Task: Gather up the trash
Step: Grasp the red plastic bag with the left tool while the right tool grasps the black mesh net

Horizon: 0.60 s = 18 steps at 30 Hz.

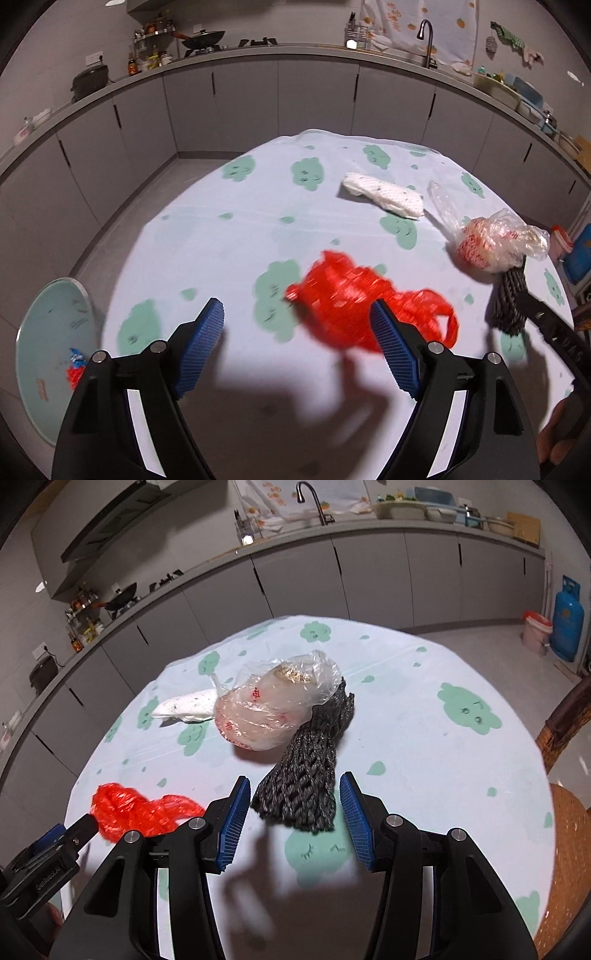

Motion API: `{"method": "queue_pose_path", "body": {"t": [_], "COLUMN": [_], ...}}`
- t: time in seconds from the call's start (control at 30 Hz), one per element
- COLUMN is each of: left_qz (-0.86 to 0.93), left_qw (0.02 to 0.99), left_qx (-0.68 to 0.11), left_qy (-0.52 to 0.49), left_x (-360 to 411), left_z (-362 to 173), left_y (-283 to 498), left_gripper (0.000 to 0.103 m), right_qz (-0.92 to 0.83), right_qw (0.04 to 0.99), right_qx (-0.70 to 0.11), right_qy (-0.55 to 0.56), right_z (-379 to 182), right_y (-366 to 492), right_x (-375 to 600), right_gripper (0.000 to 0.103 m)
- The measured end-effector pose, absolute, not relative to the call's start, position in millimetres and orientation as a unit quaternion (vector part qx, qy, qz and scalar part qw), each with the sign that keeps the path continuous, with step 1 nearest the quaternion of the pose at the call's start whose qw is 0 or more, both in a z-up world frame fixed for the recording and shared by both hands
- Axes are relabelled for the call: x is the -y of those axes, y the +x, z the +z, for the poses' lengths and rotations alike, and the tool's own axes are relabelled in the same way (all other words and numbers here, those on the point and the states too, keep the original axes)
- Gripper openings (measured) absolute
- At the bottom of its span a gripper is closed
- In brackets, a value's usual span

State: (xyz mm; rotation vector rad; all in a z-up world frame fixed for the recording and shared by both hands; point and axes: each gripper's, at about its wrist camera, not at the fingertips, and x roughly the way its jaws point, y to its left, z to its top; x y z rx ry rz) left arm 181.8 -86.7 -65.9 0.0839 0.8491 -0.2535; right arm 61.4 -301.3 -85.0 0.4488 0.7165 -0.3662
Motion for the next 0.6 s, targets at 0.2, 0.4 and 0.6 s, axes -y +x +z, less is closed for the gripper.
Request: {"method": "queue_pose_path", "body": {"t": [0.2, 0.4, 0.6], "left_qz": [-0.130, -0.140, -0.159], "left_qw": [0.890, 0.880, 0.876], "left_qx": [-0.434, -0.451, -0.453], "left_qy": [0.050, 0.052, 0.042], "left_x": [113, 123, 122], "left_z": [-83, -97, -97], "left_y": [196, 197, 193], "left_gripper": [0.079, 0.049, 0.025], "right_qz": [-0.171, -0.156, -0.145], "right_qw": [0.877, 0.878, 0.885], "right_qx": [-0.379, -0.380, -0.368], "right_qy": [0.240, 0.246, 0.247], "right_z": [-102, -102, -93], "right_y": [76, 74, 59], "right_x": [313, 314, 310], "right_gripper": [0.049, 0.026, 0.018]}}
